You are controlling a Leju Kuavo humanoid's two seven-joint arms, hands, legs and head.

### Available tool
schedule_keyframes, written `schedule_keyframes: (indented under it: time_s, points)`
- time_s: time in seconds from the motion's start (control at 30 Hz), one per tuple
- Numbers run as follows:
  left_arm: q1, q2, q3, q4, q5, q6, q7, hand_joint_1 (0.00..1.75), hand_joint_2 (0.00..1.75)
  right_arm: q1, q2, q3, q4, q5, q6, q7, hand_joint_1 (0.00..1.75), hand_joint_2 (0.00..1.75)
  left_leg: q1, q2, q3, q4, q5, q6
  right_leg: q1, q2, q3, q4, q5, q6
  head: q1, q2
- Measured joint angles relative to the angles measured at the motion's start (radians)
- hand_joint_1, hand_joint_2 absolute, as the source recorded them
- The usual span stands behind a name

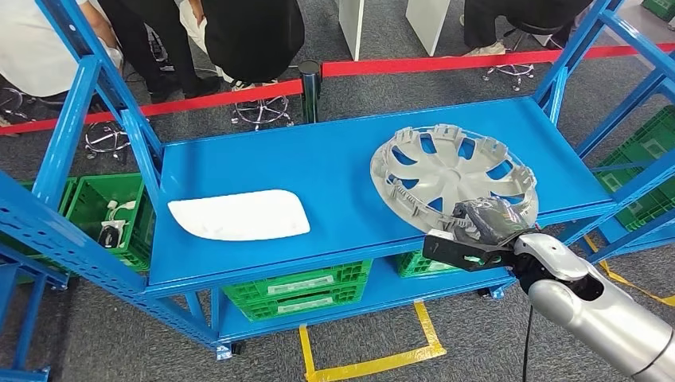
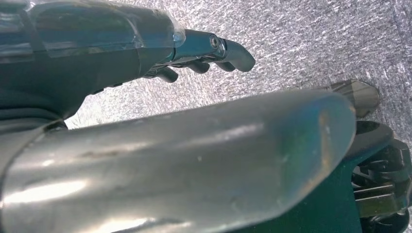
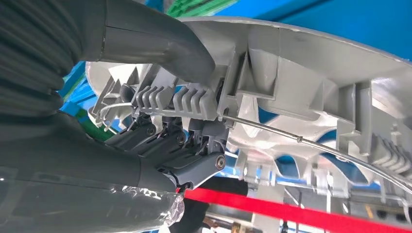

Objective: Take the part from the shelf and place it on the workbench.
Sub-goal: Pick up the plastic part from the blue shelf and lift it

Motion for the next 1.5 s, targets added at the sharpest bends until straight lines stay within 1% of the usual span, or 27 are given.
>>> schedule_keyframes:
  time_s: [0.1,0.17,0.23,0.37,0.47,0.63,0.83,1.07,1.23,1.37,1.5]
  points:
    - [0.0,0.0,0.0,0.0,0.003,0.003,0.0,0.0,0.0,0.03,0.011,-0.051,-0.023,-0.011,-0.13,-0.045,1.75,1.75,0.0,0.0,0.0,0.0,0.0,0.0,0.0,0.0,0.0,0.0,0.0,0.0,0.0,0.0]
    - [0.0,-0.001,0.0,0.0,0.003,0.004,-0.002,0.0,0.0,0.054,0.019,-0.099,-0.049,-0.035,-0.228,-0.083,1.75,1.75,0.0,-0.001,0.0,0.0,0.0,0.0,0.0,-0.001,0.0,0.0,0.0,0.0,0.0,0.0]
    - [0.0,-0.002,0.0,0.0,0.003,0.004,-0.01,0.0,0.0,0.081,0.029,-0.152,-0.084,-0.066,-0.305,-0.117,1.75,1.75,0.0,-0.003,-0.001,0.0,0.0,0.0,0.0,-0.002,0.0,0.0,0.0,0.0,0.0,0.0]
    - [0.001,-0.004,0.0,0.0,0.0,0.005,-0.03,0.0,0.0,0.139,0.061,-0.262,-0.165,-0.139,-0.418,-0.191,1.75,1.75,0.0,-0.006,-0.001,-0.001,0.0,0.0,0.0,-0.003,0.0,0.0,0.0,0.0,0.0,0.0]
    - [0.001,-0.005,0.0,0.0,-0.003,0.007,-0.034,0.0,0.0,0.18,0.089,-0.333,-0.228,-0.178,-0.471,-0.24,1.75,1.75,0.0,-0.008,-0.001,-0.001,0.0,0.0,0.0,-0.004,0.0,0.0,-0.001,0.0,0.0,0.0]
    - [0.001,-0.007,0.0,0.0,-0.005,0.016,-0.035,0.0,0.0,0.239,0.133,-0.421,-0.328,-0.212,-0.529,-0.299,1.75,1.75,0.0,-0.009,-0.001,-0.001,0.0,0.0,0.0,-0.005,0.0,-0.001,-0.001,0.0,0.0,0.0]
    - [0.001,-0.007,0.0,0.0,-0.006,0.018,-0.035,0.0,0.0,0.273,0.175,-0.492,-0.423,-0.219,-0.545,-0.315,1.75,1.75,0.0,-0.009,-0.001,-0.001,0.0,0.0,0.0,-0.004,0.0,-0.001,-0.001,0.0,0.0,0.0]
    - [0.001,-0.007,0.0,0.0,-0.007,0.019,-0.036,0.0,0.0,0.287,0.203,-0.534,-0.476,-0.217,-0.548,-0.322,1.75,1.75,0.0,-0.009,-0.001,-0.001,0.0,0.0,0.0,-0.004,0.0,-0.001,-0.001,0.0,0.0,0.0]
    - [0.001,-0.007,0.0,0.0,-0.013,0.024,-0.039,0.0,0.0,0.292,0.226,-0.531,-0.547,-0.195,-0.555,-0.338,1.75,1.75,0.0,-0.009,-0.001,-0.001,0.0,0.0,0.0,-0.004,0.0,-0.001,-0.001,0.0,0.001,0.0]
    - [0.0,-0.007,0.0,0.0,-0.02,0.031,-0.048,0.0,1.75,0.284,0.25,-0.515,-0.618,-0.164,-0.552,-0.341,1.75,1.75,0.0,-0.008,0.0,-0.002,0.0,0.0,0.0,-0.004,0.0,-0.001,-0.001,0.0,0.0,0.0]
    - [0.0,-0.006,-0.001,0.0,-0.05,0.058,-0.081,0.0,1.75,0.265,0.272,-0.479,-0.683,-0.139,-0.532,-0.346,1.75,1.75,0.001,-0.006,0.0,-0.002,0.0,0.0,0.0,-0.003,0.0,-0.001,-0.001,-0.001,0.0,0.0]
